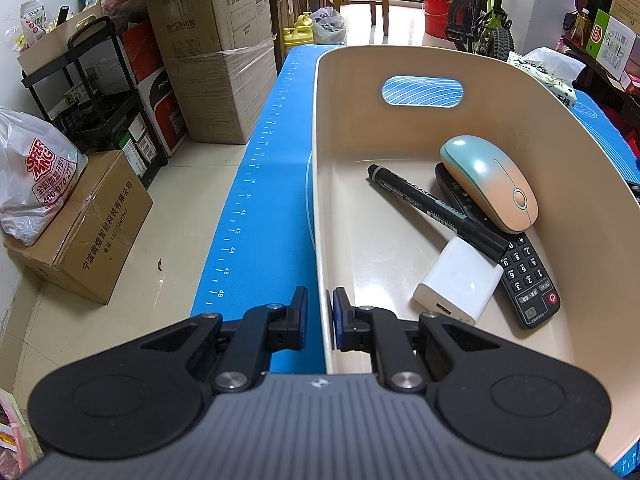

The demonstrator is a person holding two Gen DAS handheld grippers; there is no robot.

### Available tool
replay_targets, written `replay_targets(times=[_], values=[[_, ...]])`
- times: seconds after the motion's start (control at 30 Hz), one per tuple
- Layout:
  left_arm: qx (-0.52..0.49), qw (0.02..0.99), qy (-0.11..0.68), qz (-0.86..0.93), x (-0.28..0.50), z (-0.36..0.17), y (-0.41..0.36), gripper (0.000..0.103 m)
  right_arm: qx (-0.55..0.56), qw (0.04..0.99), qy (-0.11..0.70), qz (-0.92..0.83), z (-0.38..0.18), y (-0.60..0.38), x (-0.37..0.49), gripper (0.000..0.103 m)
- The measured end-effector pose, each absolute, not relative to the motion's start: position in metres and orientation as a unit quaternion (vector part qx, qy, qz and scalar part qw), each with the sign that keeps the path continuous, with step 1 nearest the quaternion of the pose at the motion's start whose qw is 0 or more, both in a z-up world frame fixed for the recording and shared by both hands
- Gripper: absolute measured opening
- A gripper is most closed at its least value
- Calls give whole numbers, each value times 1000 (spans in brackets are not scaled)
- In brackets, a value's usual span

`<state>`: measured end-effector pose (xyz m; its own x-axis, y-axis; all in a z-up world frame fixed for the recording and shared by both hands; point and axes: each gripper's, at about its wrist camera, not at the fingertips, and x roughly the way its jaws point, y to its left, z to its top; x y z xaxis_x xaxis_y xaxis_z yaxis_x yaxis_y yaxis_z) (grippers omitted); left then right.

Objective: Organize rigid objects
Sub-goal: 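Move the right gripper to the table and grasp the orange-purple toy knife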

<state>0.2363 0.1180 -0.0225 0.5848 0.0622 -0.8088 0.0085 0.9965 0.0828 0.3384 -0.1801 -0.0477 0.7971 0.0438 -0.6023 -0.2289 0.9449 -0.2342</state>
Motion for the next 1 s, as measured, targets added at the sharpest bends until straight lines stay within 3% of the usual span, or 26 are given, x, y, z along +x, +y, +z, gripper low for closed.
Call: replay_targets(times=[0.57,0.8,0.97,1.0], values=[[38,889,455,15,236,-22,118,16,-155,925,342,63,-92,-182,373,63],[39,889,455,15,236,-22,118,16,-157,927,337,47,-98,-183,376,52],[38,889,455,15,236,-23,119,16,-161,927,336,45,-98,-184,377,52],[38,889,455,15,236,-23,119,16,-164,927,335,44,-98,-183,376,45]])
